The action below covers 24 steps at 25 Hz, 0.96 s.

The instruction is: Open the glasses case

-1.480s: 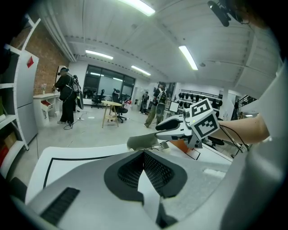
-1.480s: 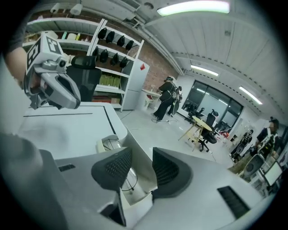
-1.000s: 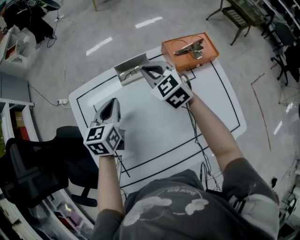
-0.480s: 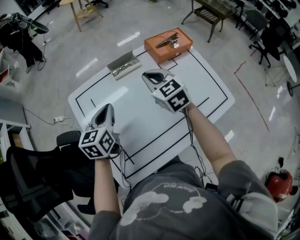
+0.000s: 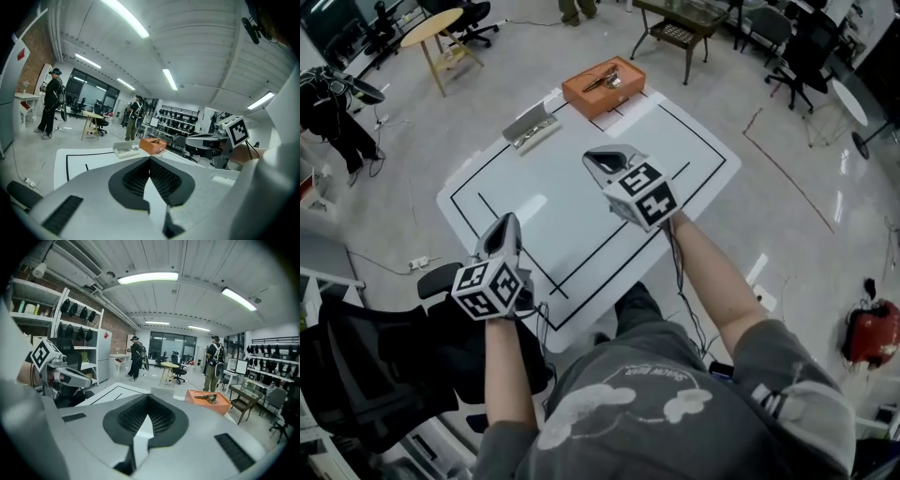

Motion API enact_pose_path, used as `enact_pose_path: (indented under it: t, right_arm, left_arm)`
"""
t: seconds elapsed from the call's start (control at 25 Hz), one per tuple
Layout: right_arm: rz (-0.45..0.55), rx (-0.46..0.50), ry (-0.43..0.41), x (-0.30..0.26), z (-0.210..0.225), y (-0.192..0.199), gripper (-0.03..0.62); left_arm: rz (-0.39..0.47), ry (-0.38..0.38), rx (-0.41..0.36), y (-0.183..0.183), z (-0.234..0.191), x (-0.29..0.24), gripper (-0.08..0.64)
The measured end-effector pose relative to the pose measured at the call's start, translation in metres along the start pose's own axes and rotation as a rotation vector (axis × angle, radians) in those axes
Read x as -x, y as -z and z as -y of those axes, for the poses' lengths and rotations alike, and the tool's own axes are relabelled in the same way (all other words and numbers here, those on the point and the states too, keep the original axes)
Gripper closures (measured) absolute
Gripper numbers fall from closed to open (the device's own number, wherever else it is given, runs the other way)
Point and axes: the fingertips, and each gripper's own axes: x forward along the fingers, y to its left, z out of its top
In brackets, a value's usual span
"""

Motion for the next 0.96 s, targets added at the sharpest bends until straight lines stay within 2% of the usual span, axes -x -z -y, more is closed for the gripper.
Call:
enact_pose_path:
  t: [0.2,0.48,0.68,0.96]
  right_arm:
    - [0.041,-0.049,0.036,0.035,-0.024,0.002,0.594]
    - [-0.027,-0.074,0.070,0.083,-0.052,0.034,0.594]
    - [-0.015,-0.095,0.105,0.112,-0.055,0.043,0.594]
    - [-0.012,-0.114,0.110,0.132,-0.047,0.059,0.594]
  left_arm:
    - [0.005,0.030,0.017,0.009,0.011,0.031,0.558]
    - [0.005,0.068,0.046,0.023,0.028,0.059,0.558]
    - [-0.003,0.098,0.040,0.029,0.048,0.061,0.558]
    - [-0.009,0.109,0.021,0.036,0.074,0.057,0.558]
